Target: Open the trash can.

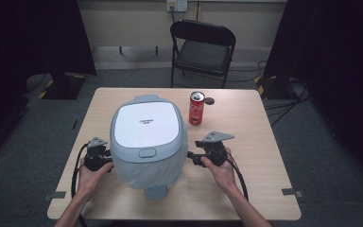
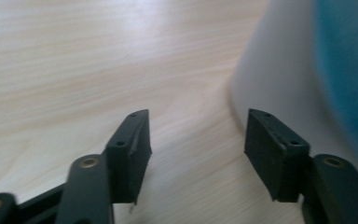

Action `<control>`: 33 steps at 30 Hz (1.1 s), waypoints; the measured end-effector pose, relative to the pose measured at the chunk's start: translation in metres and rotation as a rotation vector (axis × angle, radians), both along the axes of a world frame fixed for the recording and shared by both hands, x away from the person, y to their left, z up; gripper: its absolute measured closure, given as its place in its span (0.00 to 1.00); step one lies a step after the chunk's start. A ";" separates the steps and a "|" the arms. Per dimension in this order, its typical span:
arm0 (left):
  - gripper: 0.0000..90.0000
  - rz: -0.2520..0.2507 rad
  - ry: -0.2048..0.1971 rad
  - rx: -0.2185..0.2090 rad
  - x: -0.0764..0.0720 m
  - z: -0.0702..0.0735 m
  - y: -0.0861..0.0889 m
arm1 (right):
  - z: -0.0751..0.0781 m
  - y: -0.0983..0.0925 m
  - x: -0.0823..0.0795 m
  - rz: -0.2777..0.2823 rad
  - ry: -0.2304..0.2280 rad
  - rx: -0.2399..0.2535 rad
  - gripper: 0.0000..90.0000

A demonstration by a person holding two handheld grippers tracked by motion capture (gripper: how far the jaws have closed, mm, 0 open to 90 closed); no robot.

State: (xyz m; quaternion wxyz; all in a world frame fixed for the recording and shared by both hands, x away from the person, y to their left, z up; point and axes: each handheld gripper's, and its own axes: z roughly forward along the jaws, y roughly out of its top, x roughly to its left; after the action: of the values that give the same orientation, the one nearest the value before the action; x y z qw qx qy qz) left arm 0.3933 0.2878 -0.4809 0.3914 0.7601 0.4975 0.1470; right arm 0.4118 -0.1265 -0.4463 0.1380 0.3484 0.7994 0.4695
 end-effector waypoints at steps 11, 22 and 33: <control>0.28 -0.016 -0.029 0.117 -0.009 -0.016 0.009 | 0.001 -0.018 0.081 -0.117 -0.003 -0.047 0.19; 0.25 -0.039 -0.075 0.152 -0.010 -0.020 0.007 | -0.016 -0.014 0.144 -0.187 -0.006 -0.047 0.18; 0.23 -0.032 -0.075 0.150 -0.010 -0.021 0.006 | -0.020 -0.008 0.169 -0.203 -0.044 -0.054 0.26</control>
State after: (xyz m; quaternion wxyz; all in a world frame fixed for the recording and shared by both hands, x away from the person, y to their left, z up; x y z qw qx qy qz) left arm 0.3834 0.2940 -0.5015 0.3541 0.7890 0.4580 0.2057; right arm 0.5811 -0.1349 -0.4666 0.2118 0.4135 0.7691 0.4390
